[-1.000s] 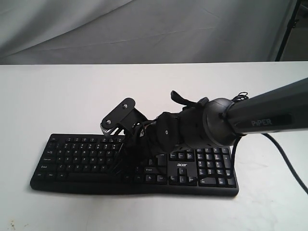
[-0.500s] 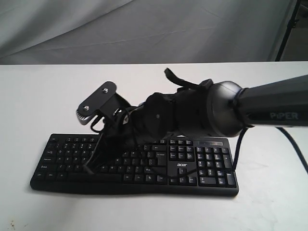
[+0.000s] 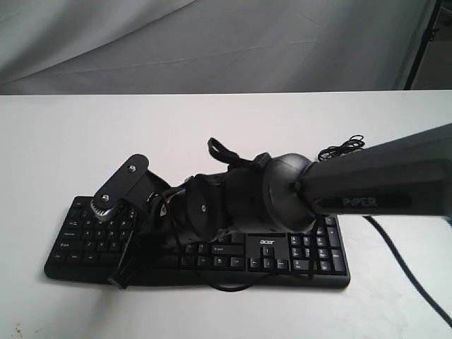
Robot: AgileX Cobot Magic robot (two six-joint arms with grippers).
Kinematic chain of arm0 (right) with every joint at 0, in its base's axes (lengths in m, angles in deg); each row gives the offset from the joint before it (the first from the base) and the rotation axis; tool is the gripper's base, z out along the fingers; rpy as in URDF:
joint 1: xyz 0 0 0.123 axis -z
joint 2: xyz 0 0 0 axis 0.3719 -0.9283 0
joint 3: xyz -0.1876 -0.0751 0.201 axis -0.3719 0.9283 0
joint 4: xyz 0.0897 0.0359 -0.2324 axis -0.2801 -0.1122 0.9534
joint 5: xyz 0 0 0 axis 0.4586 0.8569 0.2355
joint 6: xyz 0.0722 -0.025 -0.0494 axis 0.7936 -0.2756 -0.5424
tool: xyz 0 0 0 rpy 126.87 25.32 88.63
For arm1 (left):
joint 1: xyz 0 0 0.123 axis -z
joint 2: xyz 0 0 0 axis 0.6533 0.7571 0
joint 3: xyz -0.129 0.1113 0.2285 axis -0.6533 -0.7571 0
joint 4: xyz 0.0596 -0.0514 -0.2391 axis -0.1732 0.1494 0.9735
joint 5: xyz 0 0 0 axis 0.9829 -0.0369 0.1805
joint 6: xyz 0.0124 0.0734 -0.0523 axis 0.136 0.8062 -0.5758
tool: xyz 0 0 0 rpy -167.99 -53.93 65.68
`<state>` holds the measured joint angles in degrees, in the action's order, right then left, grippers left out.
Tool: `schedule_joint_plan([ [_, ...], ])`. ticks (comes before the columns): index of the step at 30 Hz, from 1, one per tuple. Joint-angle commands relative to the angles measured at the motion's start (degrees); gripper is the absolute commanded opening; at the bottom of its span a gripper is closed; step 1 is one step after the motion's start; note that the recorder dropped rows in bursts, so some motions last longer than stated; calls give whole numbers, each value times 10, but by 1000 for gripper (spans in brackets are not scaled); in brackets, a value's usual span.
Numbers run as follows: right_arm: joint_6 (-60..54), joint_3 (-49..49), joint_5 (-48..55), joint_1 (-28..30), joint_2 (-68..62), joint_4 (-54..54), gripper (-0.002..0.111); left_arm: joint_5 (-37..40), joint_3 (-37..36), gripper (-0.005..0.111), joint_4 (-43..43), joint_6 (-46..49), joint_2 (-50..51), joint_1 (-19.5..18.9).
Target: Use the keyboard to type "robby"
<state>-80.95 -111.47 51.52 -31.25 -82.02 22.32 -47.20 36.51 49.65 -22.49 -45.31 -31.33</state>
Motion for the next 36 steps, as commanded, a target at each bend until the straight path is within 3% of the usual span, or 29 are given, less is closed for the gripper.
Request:
schedule_joint_plan([
  [1,-6,-3,-38,-15,-8,-1,0,-4,-2,0,-3,-2,-2,4],
  [36,-7,-3,-44,-7,-19,10,0,-4,-2,0,-3,-2,-2,4],
])
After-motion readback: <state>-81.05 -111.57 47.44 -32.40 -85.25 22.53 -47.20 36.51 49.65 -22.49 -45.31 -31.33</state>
